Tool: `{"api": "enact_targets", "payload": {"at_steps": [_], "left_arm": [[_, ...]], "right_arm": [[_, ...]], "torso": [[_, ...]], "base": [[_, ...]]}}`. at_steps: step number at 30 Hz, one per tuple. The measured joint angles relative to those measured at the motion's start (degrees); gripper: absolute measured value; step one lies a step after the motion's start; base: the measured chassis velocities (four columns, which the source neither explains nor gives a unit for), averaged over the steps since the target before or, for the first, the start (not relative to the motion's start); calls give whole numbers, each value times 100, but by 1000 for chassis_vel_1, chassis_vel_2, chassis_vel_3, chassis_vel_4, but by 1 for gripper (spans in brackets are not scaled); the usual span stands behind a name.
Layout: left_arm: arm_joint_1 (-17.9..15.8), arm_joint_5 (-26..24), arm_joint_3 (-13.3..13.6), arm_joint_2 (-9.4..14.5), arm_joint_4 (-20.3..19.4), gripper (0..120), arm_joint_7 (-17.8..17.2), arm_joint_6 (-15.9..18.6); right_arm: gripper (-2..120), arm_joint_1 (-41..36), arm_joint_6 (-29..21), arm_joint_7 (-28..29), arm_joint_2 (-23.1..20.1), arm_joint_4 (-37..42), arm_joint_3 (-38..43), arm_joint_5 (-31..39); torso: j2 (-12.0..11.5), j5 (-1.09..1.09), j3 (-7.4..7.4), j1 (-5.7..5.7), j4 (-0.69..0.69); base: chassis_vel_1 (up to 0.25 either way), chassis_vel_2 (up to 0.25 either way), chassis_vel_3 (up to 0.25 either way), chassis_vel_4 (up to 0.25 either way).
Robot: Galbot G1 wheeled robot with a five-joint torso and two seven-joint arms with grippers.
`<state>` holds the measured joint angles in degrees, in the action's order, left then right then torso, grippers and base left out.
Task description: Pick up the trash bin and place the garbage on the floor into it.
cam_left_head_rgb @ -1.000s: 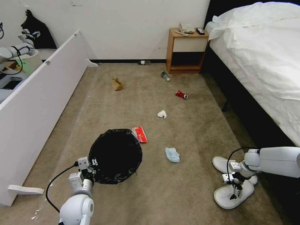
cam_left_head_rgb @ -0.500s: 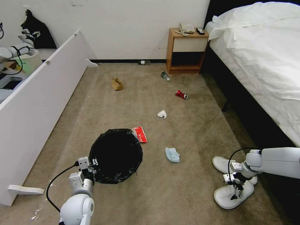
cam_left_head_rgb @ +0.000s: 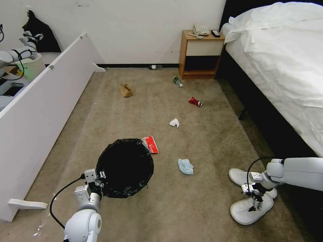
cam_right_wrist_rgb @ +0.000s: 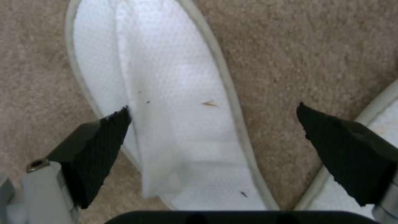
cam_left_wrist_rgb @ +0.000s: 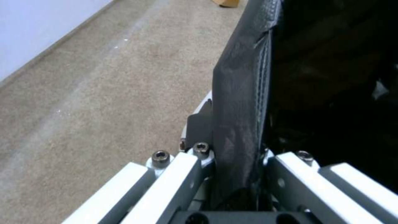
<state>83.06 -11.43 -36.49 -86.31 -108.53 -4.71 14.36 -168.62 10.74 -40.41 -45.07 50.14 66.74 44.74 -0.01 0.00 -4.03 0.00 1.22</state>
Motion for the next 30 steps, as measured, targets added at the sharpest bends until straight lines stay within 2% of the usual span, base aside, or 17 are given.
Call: {"api": "enact_targets", "payload": {"at_steps": [14, 30], "left_arm": [[12, -25, -45, 19, 8, 2, 17, -7], [-37, -49, -65, 17, 66, 2, 22, -19]], "right_arm": [[100, -11, 18, 5, -204, -155, -130, 27], [100, -24, -16, 73, -232, -61, -278, 8]], "torso": [[0, 0, 0, 0, 0], [0, 0, 0, 0, -1]], "base": [[0, 0, 0, 0], [0, 0, 0, 0]]}}
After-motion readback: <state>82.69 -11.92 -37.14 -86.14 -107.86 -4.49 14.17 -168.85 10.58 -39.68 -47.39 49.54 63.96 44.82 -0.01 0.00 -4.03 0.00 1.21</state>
